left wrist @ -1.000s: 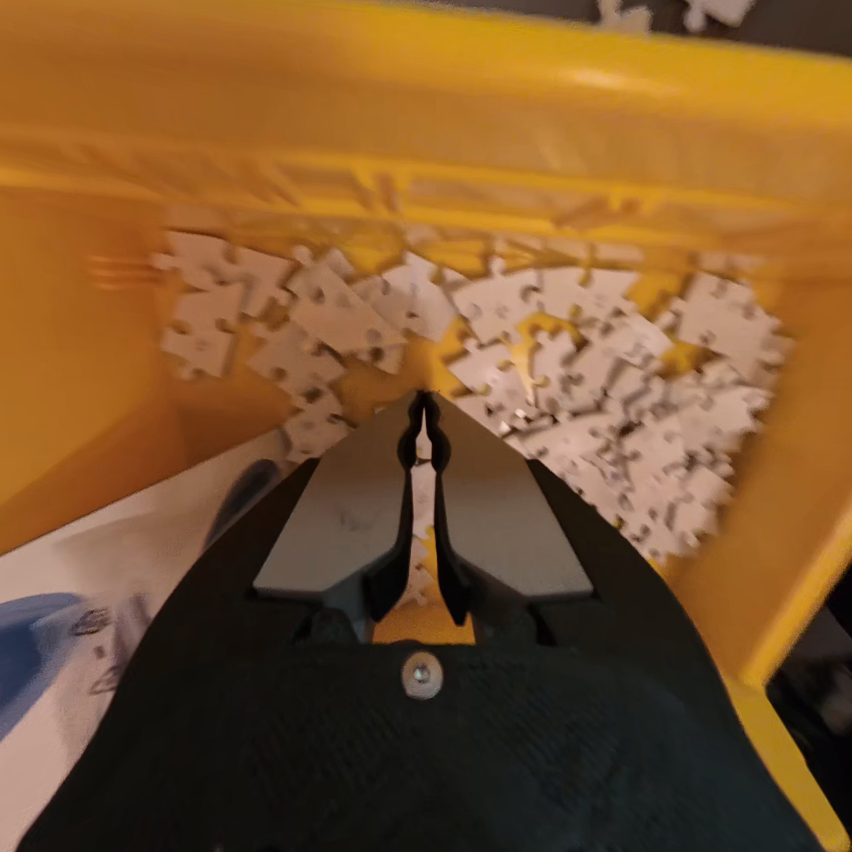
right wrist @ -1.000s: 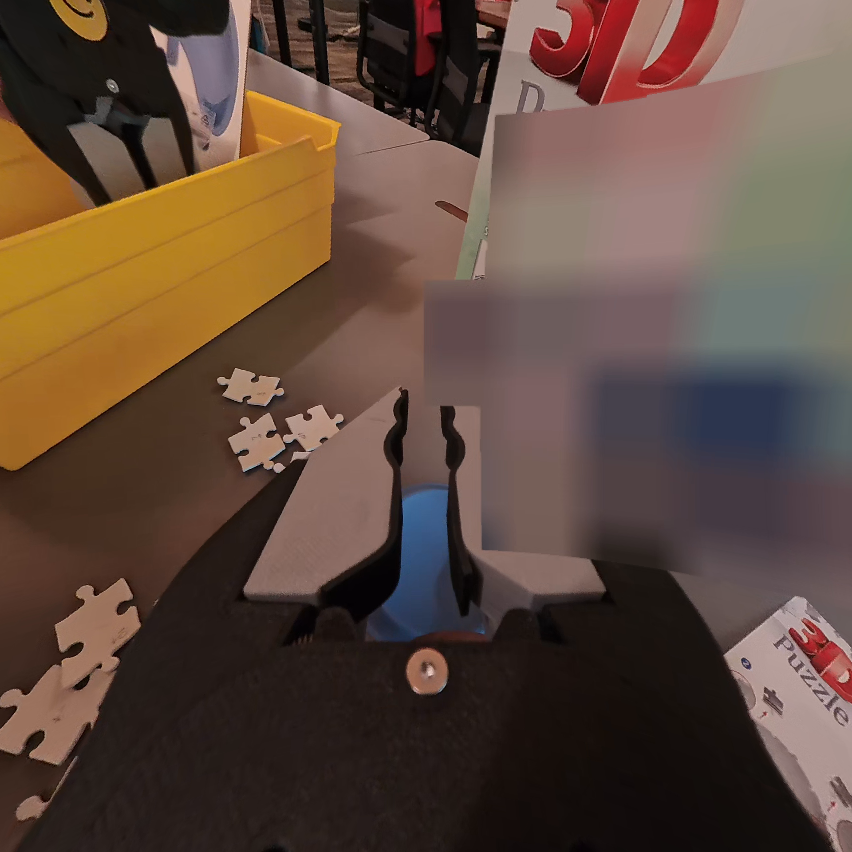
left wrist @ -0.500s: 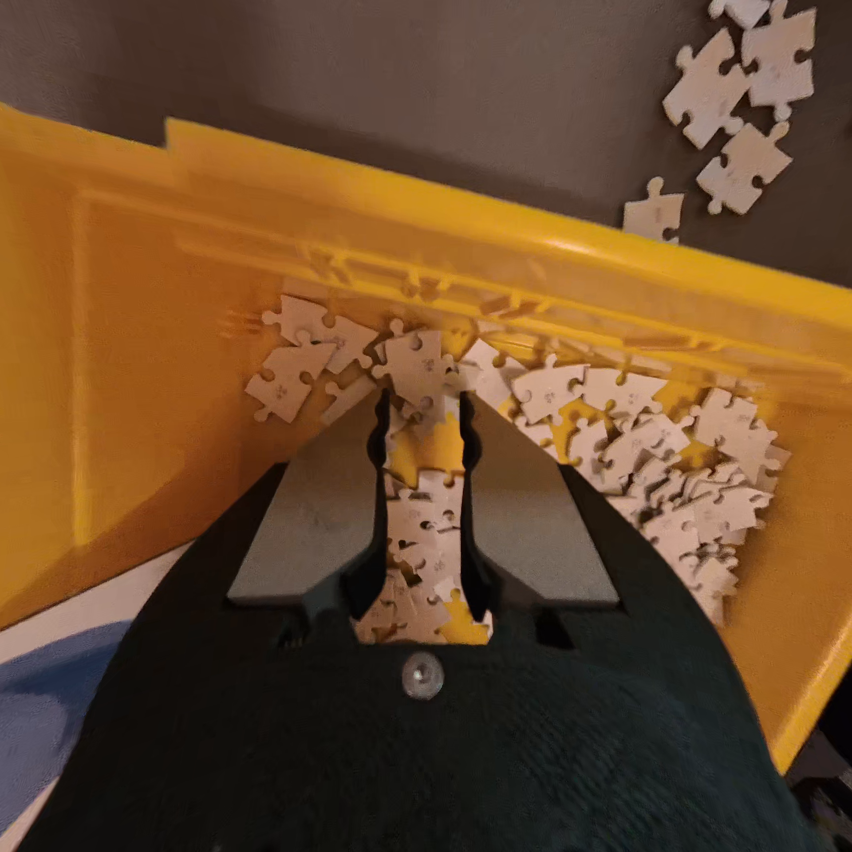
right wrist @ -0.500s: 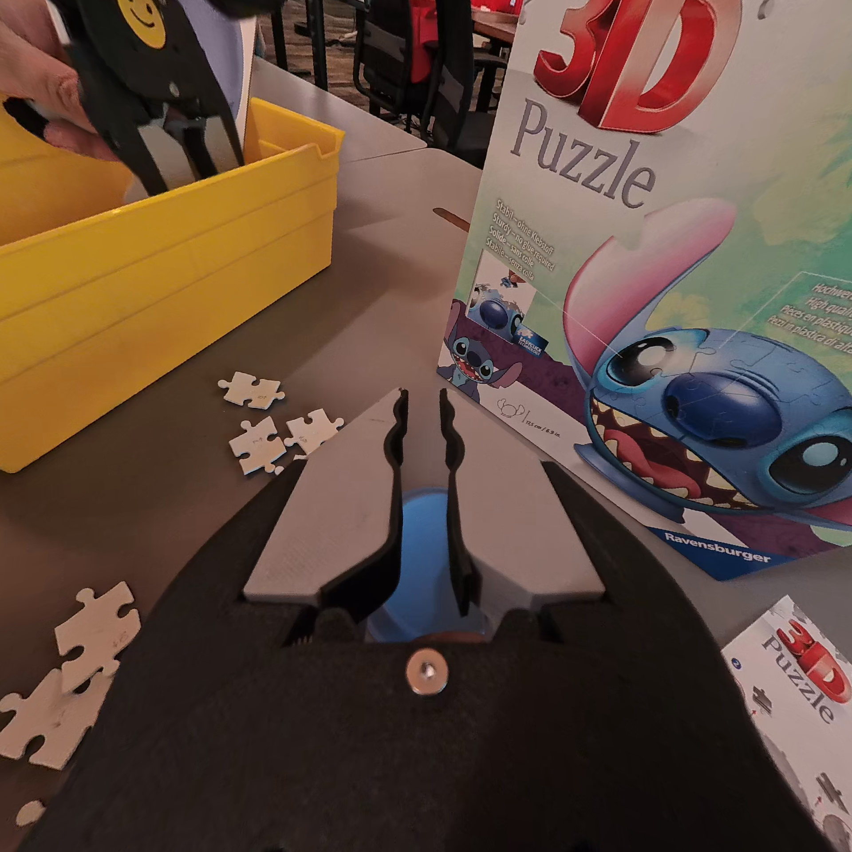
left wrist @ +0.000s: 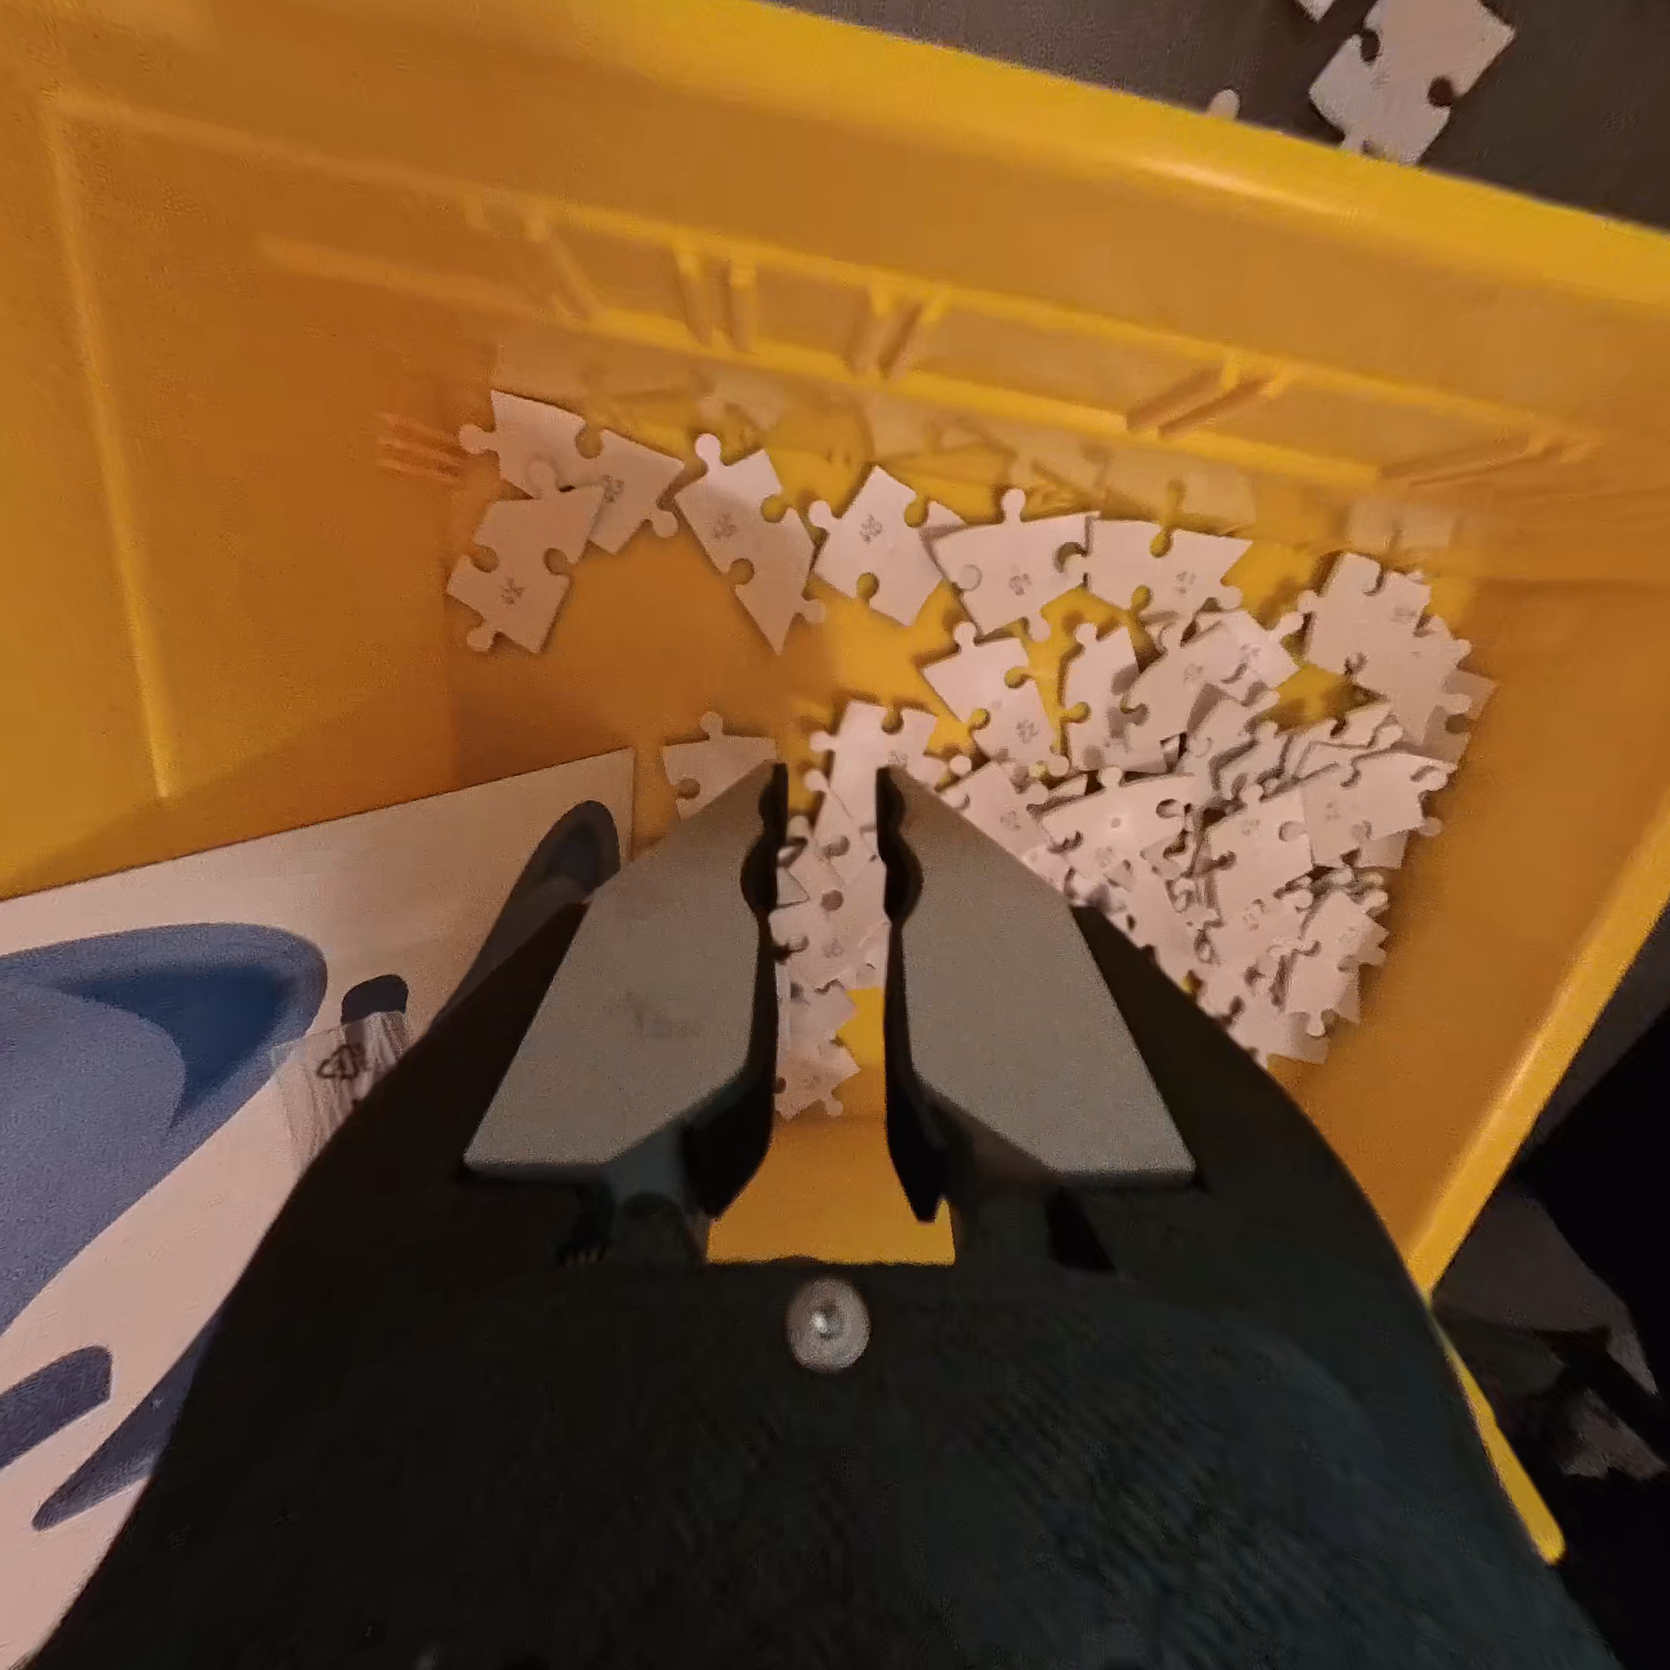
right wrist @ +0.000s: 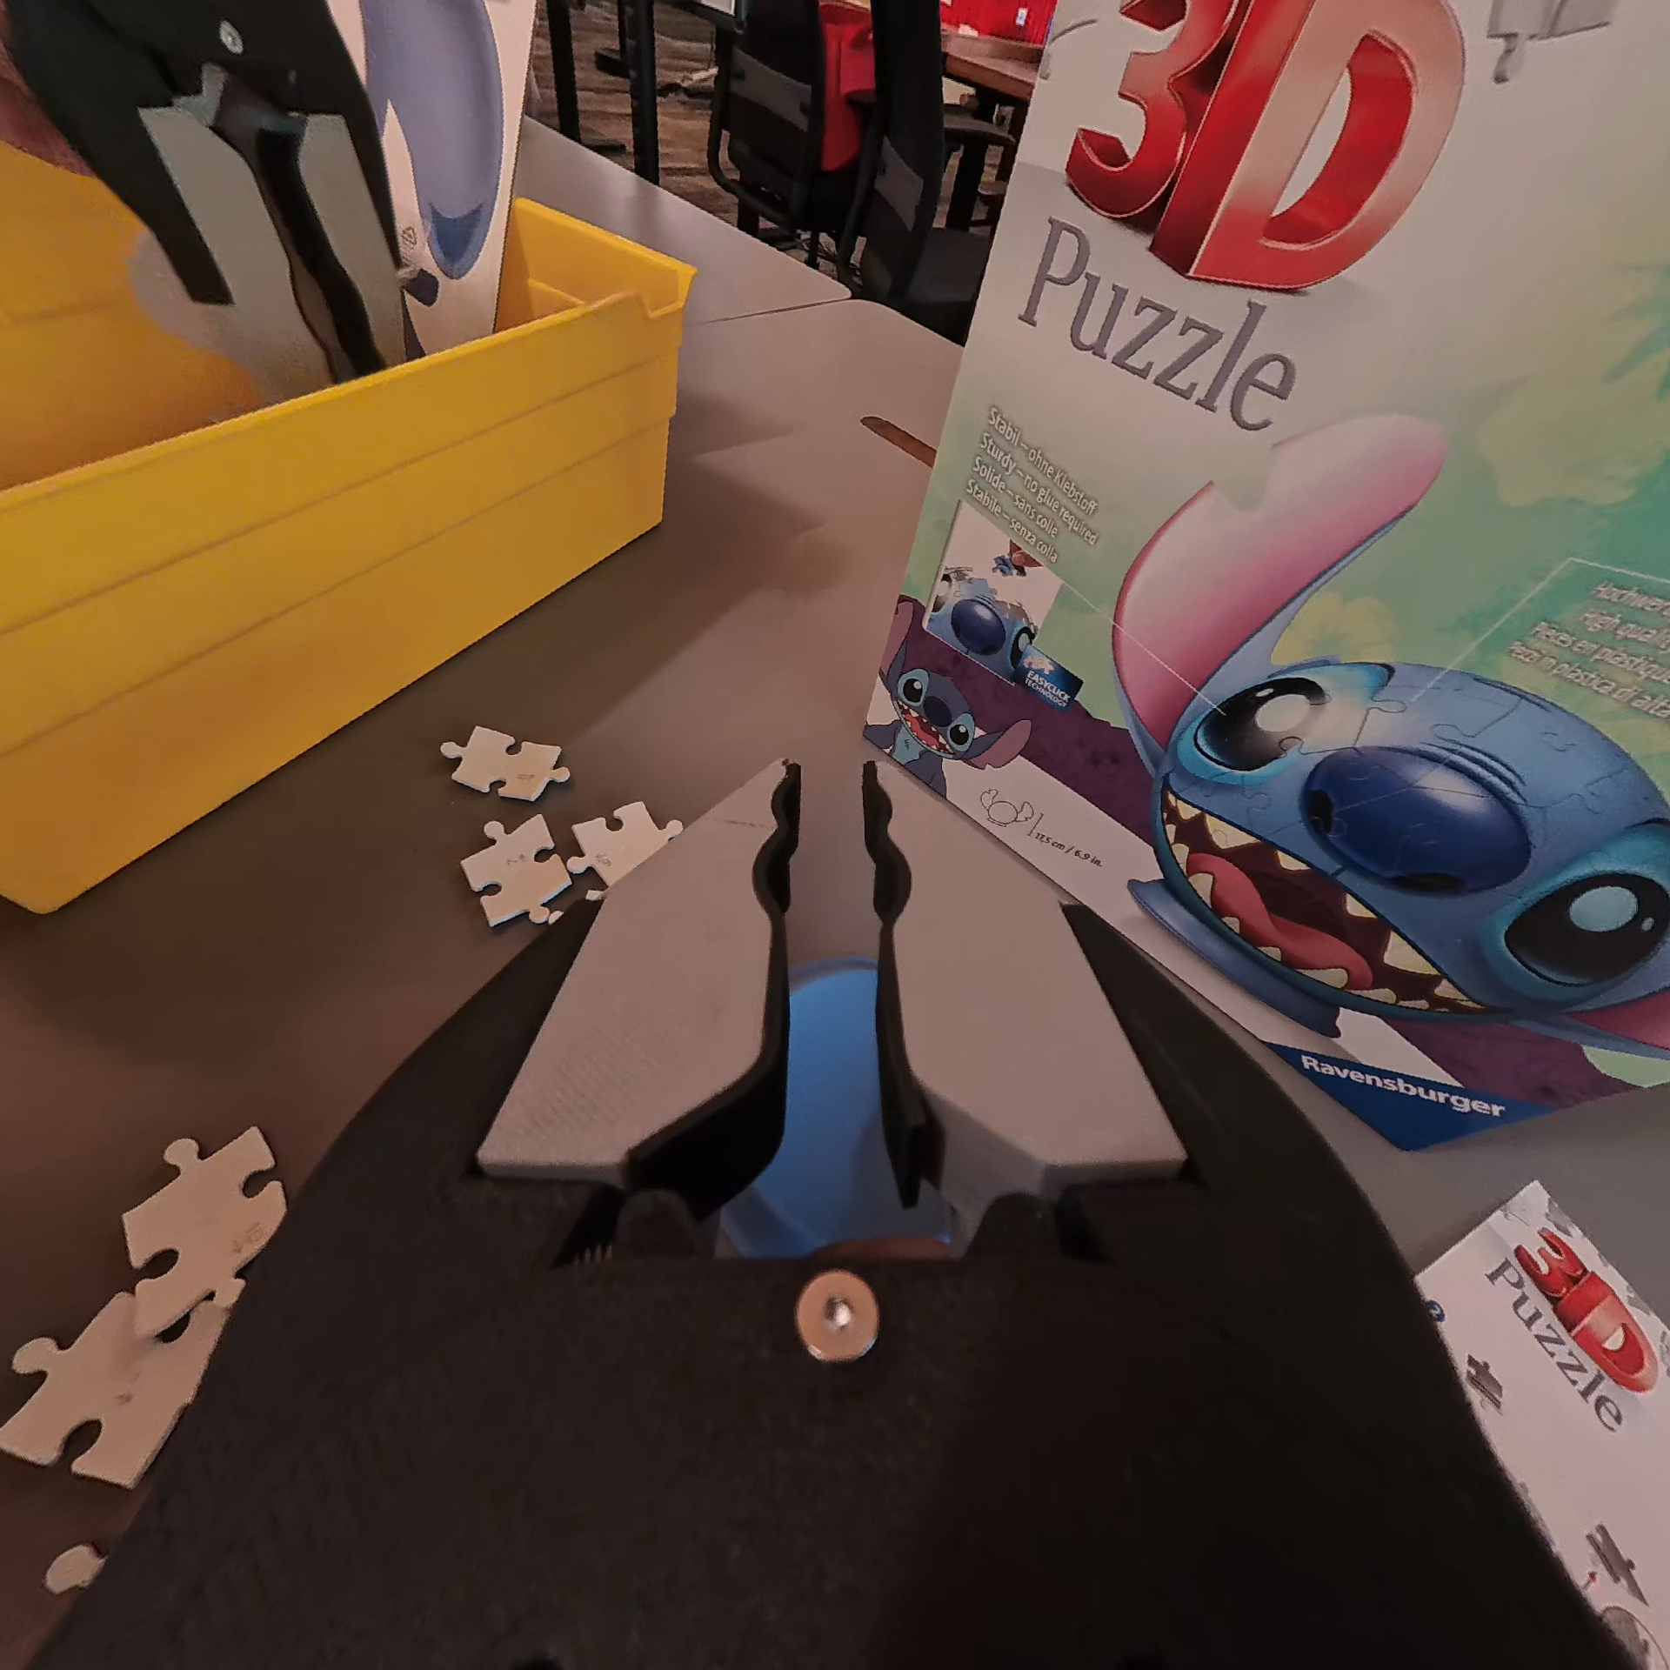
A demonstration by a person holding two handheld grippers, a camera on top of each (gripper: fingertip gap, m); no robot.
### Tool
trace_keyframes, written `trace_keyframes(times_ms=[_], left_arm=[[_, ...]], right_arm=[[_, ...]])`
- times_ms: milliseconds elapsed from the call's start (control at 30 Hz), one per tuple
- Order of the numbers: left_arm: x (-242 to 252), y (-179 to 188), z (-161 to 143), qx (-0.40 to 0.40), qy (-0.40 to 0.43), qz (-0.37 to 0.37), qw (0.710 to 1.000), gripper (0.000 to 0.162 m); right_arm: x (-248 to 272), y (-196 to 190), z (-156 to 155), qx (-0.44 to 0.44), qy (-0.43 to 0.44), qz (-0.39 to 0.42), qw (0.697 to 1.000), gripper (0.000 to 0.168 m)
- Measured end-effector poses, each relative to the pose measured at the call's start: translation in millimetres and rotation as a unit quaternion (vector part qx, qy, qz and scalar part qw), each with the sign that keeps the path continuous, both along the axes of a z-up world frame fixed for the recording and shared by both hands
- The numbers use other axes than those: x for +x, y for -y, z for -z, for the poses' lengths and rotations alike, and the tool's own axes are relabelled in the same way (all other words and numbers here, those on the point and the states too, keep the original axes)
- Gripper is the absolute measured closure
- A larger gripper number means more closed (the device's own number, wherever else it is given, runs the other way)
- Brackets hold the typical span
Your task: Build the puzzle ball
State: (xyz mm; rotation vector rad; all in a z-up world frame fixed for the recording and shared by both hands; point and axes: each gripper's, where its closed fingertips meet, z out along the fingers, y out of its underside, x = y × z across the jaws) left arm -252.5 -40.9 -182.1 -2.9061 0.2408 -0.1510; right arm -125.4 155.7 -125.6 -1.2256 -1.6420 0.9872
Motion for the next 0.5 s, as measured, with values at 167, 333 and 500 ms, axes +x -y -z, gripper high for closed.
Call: trace_keyframes(times_ms=[167, 333, 500], left_arm=[[5.2, 7.2, 13.7, -0.036, 0.022, 0.008, 0.999, 0.145], [3.7, 5.0, 19.2, -0.033, -0.011, 0.027, 0.999, 0.128], [0.2, 2.3, 23.3, -0.030, -0.045, 0.039, 0.998, 0.127]], right_arm=[[0.0, -0.1, 0.6, 0.001, 0.001, 0.000, 1.000, 0.157], [0.1, -0.4, 0.5, 0.001, 0.001, 0.000, 1.000, 0.157], [-0.2, 0.0, 1.3, 0.002, 0.002, 0.000, 1.000, 0.157]])
